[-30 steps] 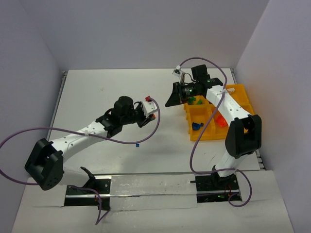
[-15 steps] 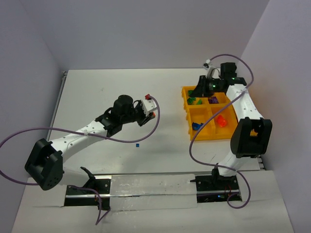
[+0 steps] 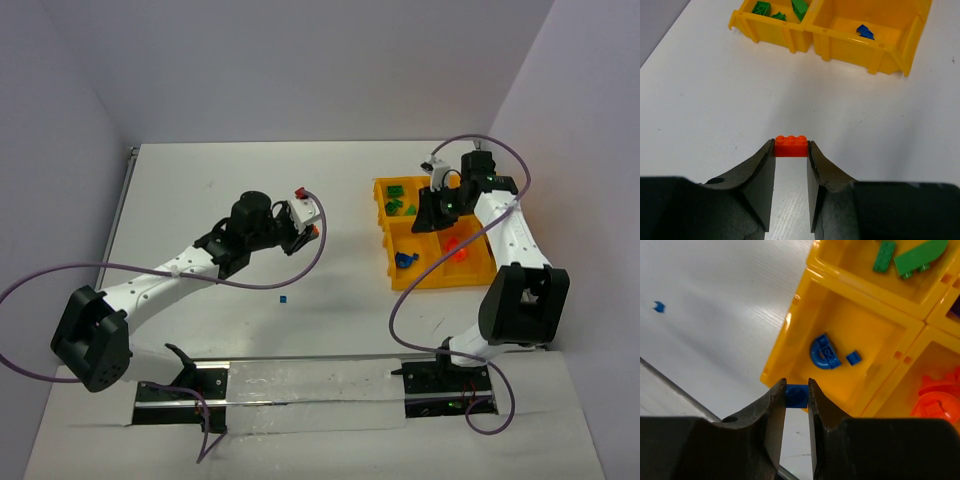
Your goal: Sort the legos into containers by color
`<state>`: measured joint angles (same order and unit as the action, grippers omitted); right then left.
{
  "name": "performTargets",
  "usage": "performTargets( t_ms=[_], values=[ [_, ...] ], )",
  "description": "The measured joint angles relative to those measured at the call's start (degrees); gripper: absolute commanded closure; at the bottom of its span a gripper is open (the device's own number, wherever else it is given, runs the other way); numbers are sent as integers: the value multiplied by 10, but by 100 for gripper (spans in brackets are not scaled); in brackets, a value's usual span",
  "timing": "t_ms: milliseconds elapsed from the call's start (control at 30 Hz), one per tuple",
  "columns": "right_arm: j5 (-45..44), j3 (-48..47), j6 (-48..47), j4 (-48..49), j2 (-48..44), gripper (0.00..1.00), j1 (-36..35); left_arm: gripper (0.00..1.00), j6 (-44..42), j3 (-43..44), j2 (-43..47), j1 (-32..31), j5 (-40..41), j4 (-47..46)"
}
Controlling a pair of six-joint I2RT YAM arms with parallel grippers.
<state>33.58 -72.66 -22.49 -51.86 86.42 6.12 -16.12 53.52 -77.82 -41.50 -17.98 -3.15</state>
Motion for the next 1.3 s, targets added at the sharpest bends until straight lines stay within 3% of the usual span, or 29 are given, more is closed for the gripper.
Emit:
performTargets(
  t_ms=[100,333,600,767,1067,1300],
  values=[
    [-20,10,-7,-1,11,42,-3,98,4,2,0,0,0,0],
    [-40,10,-9,2,20,27,-25,98,5,3,0,2,-2,0],
    [-30,2,4,1,22,29,-30,98,5,-9,6,11,-33,-18],
    [64,-57,39,0,22,30,-38,99,-8,-70,43,22,-65,-81],
    [246,-140,117,42,58,37,-187,99,-61,-77,46,22,-98,-155],
    [293,-167,144,47,120,39,-245,99,-85,-77,46,20,-99,-165]
  ],
)
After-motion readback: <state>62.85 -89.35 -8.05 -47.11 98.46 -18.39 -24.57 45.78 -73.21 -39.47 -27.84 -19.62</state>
